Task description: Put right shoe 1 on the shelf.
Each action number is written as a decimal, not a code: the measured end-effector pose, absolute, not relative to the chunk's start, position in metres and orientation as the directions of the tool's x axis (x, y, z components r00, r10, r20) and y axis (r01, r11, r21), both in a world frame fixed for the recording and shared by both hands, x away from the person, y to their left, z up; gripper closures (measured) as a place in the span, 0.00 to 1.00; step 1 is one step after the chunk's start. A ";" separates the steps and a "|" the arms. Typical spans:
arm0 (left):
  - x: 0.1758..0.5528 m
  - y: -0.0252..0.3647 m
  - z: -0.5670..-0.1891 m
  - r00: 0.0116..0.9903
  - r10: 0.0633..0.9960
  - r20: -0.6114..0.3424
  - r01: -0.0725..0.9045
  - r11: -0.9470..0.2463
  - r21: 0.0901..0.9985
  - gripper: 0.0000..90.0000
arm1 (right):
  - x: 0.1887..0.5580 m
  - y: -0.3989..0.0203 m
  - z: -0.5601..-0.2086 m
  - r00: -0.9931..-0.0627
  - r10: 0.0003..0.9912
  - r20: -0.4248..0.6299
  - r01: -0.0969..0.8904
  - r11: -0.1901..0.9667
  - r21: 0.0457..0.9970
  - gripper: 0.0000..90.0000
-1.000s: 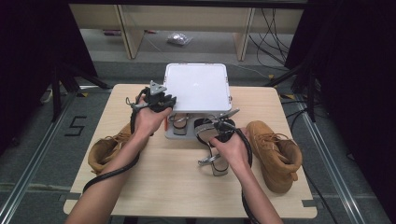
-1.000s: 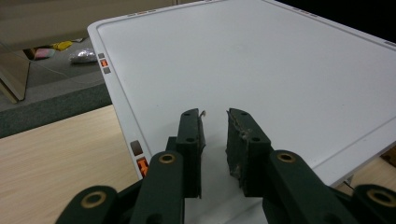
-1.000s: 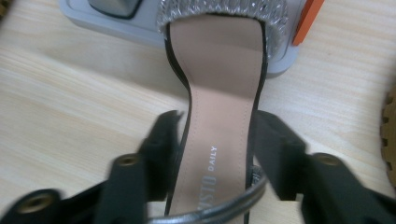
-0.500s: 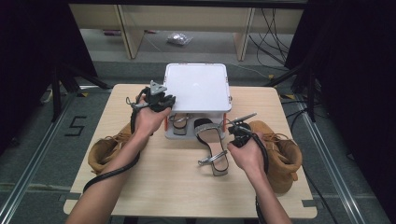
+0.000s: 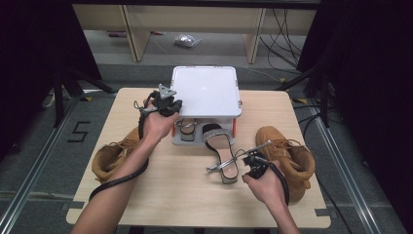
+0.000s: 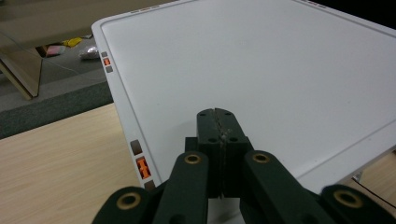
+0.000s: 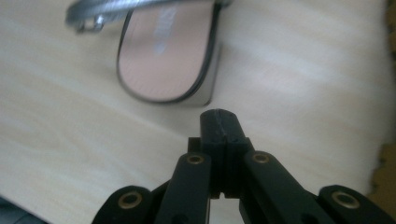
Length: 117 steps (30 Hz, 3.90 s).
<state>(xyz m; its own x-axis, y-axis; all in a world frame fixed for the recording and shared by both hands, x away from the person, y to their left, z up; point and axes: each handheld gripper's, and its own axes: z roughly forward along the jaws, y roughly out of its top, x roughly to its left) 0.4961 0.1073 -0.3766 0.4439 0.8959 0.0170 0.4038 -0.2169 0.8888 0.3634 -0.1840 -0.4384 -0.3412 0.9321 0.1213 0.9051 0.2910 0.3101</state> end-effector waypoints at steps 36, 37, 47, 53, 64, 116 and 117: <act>0.497 0.108 -0.376 0.458 0.888 0.024 0.400 -0.230 0.887 0.99 | 0.360 -0.151 -0.462 -0.423 0.896 0.133 0.873 0.364 0.325 1.00; 0.497 0.108 -0.376 0.457 0.889 0.025 0.402 -0.231 0.886 0.99 | 0.361 -0.150 -0.462 -0.416 0.900 0.127 0.876 0.359 0.323 1.00; 0.497 0.109 -0.376 0.461 0.887 0.037 0.402 -0.245 0.882 0.99 | 0.371 -0.138 -0.461 -0.445 0.888 0.118 0.859 0.386 0.336 1.00; 0.497 0.108 -0.376 0.461 0.887 0.032 0.401 -0.241 0.884 0.99 | 0.380 -0.129 -0.459 -0.483 0.867 0.122 0.834 0.413 0.365 1.00; 0.497 0.108 -0.376 0.461 0.887 0.029 0.402 -0.238 0.884 1.00 | 0.397 -0.118 -0.452 -0.489 0.868 0.089 0.809 0.413 0.418 1.00; 0.497 0.107 -0.376 0.466 0.884 0.036 0.396 -0.245 0.885 1.00 | 0.438 -0.111 -0.444 -0.443 0.891 0.097 0.765 0.319 0.559 1.00; 0.497 0.107 -0.376 0.465 0.885 0.037 0.396 -0.245 0.885 1.00 | 0.440 -0.112 -0.444 -0.452 0.887 0.089 0.758 0.330 0.562 1.00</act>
<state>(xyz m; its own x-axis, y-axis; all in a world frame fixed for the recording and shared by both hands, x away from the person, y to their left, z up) 0.4974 0.1069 -0.3759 0.4648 0.8846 0.0374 0.3957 -0.2454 0.8850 0.4398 -0.1120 -0.4440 -0.4523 0.8874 0.0889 0.7585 0.3303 0.5618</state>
